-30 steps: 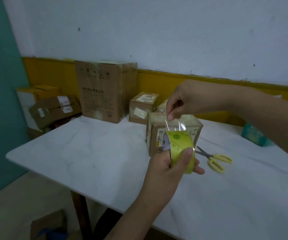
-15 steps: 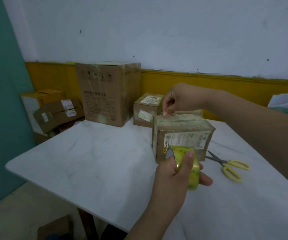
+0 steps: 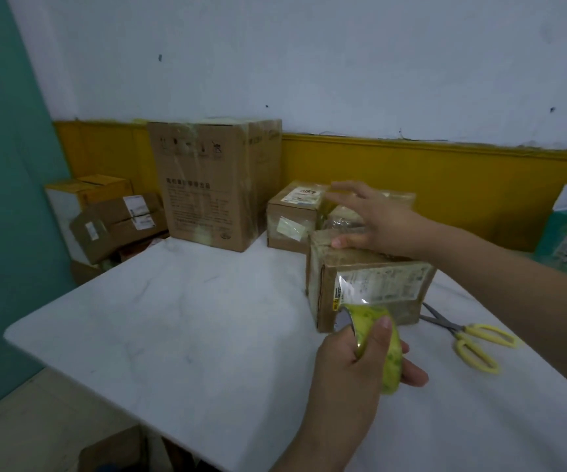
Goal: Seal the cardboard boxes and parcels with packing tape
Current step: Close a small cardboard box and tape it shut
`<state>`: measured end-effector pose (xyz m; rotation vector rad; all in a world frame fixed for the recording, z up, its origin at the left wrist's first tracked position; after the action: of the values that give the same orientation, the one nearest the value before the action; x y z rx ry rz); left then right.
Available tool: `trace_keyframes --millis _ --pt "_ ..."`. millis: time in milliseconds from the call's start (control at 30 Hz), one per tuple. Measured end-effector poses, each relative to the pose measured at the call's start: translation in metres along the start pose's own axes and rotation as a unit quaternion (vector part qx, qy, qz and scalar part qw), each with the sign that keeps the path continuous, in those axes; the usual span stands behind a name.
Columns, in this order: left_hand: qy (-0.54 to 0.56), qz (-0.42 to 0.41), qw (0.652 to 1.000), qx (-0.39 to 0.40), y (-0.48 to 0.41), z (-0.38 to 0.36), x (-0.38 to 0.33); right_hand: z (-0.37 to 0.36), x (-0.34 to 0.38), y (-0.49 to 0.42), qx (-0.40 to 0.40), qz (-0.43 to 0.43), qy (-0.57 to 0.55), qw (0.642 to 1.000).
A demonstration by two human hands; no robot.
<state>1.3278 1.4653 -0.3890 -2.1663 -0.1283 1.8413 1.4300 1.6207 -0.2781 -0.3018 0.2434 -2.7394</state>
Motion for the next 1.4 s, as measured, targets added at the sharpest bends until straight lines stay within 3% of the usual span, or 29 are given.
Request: trace_keyframes --millis 100,200,400,567,733,1100,1233,1333,1400 --pt "0.011 0.001 1.000 0.000 0.000 0.002 0.000 0.000 0.005 0.003 0.099 0.034 0.008 0.994" --pt "0.017 0.004 1.000 -0.005 -0.002 0.005 -0.002 -0.016 0.001 0.008 0.190 0.032 0.124 0.973" --pt "-0.030 -0.002 1.000 0.005 -0.002 0.009 -0.008 -0.008 0.005 0.018 0.125 0.030 0.131 0.983" --pt "-0.081 -0.021 0.994 0.068 -0.001 0.019 -0.026 0.017 -0.007 0.038 0.142 -0.055 0.088 0.984" --pt "-0.091 0.020 0.994 0.059 0.010 0.018 -0.041 0.067 -0.012 0.061 0.075 -0.142 -0.017 0.987" --pt "-0.082 0.007 0.996 0.032 0.008 0.008 -0.044 0.105 0.006 0.088 0.110 -0.148 -0.045 0.982" --pt "-0.097 -0.058 0.993 0.019 0.003 0.013 -0.044 0.100 0.001 0.092 0.104 -0.196 -0.091 0.971" --pt "-0.132 -0.024 0.991 0.026 -0.008 0.024 -0.050 0.072 -0.014 0.102 0.165 -0.260 -0.169 0.936" --pt "-0.149 0.016 0.987 0.058 -0.017 0.029 -0.050 0.050 -0.029 0.104 0.158 -0.298 -0.161 0.927"
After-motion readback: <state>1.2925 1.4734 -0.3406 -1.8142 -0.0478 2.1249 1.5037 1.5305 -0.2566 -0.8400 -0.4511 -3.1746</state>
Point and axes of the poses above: each hand's wrist, its own y-axis away from the middle knuckle, its own z-axis out of the back of the hand, x = y × z, the point moved 2 cm from there along -y, towards the middle knuckle, and after that the axes turned 13 degrees about -z, right-handed, at the moved point
